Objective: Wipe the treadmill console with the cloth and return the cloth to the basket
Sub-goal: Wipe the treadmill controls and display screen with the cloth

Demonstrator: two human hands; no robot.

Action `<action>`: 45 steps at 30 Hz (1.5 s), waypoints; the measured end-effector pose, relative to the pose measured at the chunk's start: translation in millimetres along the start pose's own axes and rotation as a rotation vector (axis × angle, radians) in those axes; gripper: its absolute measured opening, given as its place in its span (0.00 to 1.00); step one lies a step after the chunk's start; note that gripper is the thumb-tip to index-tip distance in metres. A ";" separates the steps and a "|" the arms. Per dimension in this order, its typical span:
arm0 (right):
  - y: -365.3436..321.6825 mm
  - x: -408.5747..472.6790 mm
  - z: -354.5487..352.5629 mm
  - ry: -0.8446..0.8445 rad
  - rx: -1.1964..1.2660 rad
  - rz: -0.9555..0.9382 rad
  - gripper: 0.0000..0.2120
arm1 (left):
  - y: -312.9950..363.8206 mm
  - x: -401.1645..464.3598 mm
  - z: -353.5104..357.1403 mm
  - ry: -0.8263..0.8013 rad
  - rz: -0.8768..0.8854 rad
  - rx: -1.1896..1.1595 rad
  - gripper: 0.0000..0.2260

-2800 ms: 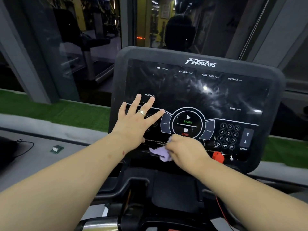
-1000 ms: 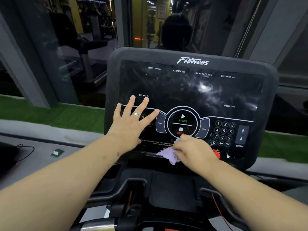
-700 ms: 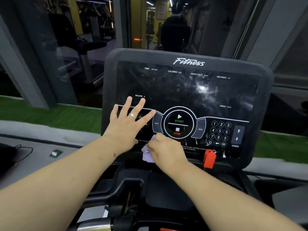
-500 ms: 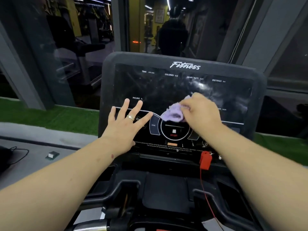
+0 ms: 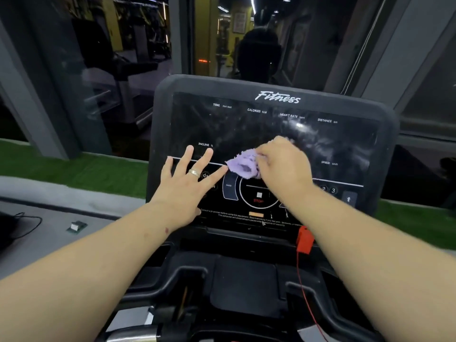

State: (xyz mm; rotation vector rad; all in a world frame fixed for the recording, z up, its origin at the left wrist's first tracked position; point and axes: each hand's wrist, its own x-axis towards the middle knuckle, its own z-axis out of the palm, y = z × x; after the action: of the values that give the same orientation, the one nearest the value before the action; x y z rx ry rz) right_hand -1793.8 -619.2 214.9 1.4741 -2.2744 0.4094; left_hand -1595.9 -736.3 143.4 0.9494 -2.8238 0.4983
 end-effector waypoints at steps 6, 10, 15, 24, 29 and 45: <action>-24.5 -92.3 33.7 -0.359 -0.036 -0.316 0.05 | 0.3 -2.4 0.0 0.010 0.001 -0.010 0.58; -13.1 0.4 -6.9 -0.143 -0.126 -0.138 0.09 | -0.6 -2.0 -0.3 0.012 0.004 -0.015 0.58; -14.0 -52.3 20.5 -0.134 -0.005 -0.105 0.07 | -1.0 -1.7 0.3 0.006 0.006 -0.017 0.57; 23.7 -14.9 -10.2 -0.021 -0.038 0.050 0.07 | 30.9 13.1 -18.8 0.062 0.081 -0.087 0.57; -2.2 -97.9 33.1 -0.234 0.017 -0.072 0.06 | 37.5 24.3 -14.3 0.040 0.066 -0.053 0.56; 14.3 -109.5 38.2 -0.310 -0.004 -0.200 0.05 | 38.1 22.4 -15.0 0.032 0.060 -0.061 0.57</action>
State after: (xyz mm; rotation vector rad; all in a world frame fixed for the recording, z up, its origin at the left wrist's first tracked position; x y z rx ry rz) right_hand -1773.4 -543.1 128.7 1.8510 -2.3192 0.1224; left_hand -1636.6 -715.3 152.1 0.8403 -2.8285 0.4273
